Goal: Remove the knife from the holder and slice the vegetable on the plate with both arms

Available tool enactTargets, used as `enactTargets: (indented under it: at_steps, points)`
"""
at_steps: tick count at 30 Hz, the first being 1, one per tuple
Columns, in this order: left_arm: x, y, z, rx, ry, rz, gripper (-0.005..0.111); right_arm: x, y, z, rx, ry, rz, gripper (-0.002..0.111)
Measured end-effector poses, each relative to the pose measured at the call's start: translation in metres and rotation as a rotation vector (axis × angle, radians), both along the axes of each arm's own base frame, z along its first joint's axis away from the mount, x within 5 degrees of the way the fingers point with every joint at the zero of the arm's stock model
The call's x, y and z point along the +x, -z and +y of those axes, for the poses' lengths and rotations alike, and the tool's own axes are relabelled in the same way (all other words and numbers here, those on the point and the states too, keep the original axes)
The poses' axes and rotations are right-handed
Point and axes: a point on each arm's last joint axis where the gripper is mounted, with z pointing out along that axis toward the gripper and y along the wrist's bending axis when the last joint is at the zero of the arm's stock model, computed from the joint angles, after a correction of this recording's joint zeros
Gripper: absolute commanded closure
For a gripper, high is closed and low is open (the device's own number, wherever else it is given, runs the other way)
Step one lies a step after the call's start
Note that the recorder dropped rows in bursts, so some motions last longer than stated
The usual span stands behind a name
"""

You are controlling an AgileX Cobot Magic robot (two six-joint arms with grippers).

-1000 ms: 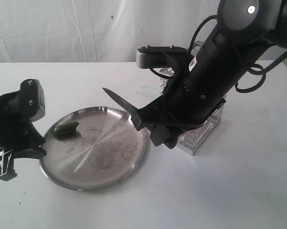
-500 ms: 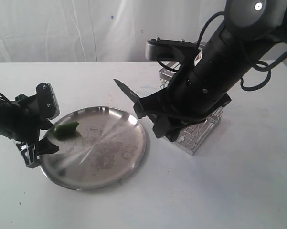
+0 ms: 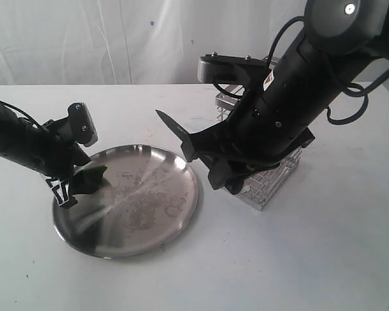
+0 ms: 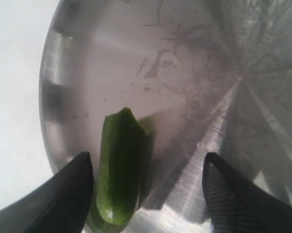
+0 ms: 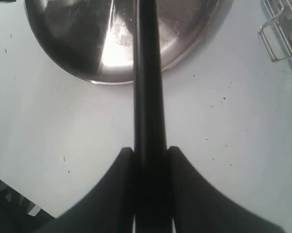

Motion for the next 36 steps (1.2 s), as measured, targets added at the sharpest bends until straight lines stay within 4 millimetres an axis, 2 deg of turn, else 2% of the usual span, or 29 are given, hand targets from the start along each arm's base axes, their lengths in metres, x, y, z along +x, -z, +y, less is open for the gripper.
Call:
enactTargets:
  at_steps: [3, 6, 10, 11, 17, 22, 25, 32, 36]
  points:
    - [0.007, 0.007, -0.001, -0.004, 0.003, 0.016, 0.05, -0.001, 0.0, 0.0, -0.001, -0.001, 0.002, 0.108]
    - [0.012, 0.014, -0.001, -0.005, 0.006, 0.028, 0.071, -0.001, 0.0, 0.0, -0.002, -0.002, 0.003, 0.108]
    - [0.012, 0.017, -0.002, -0.026, 0.011, 0.059, 0.104, -0.001, 0.0, 0.0, -0.001, -0.002, 0.007, 0.108]
    - [0.012, 0.017, -0.002, -0.032, 0.0, 0.064, 0.107, -0.001, 0.0, 0.0, -0.001, -0.002, 0.007, 0.108]
    - [0.012, 0.014, -0.002, -0.057, -0.035, 0.078, 0.107, 0.0, -0.001, 0.0, 0.006, 0.003, -0.006, 0.108]
    - [0.004, -0.007, -0.007, -0.135, -0.044, 0.102, 0.107, 0.004, -0.002, 0.002, 0.03, 0.034, -0.034, 0.108]
    - [-0.004, -0.012, -0.015, -0.217, -0.006, 0.175, 0.107, 0.006, -0.004, 0.003, 0.051, 0.063, -0.056, 0.108]
    - [-0.005, 0.003, -0.024, -0.355, -0.03, 0.299, 0.105, 0.008, -0.005, 0.003, 0.066, 0.081, -0.072, 0.108]
    - [-0.005, 0.011, -0.028, -0.352, -0.03, 0.316, 0.09, 0.008, -0.005, 0.003, 0.066, 0.081, -0.072, 0.108]
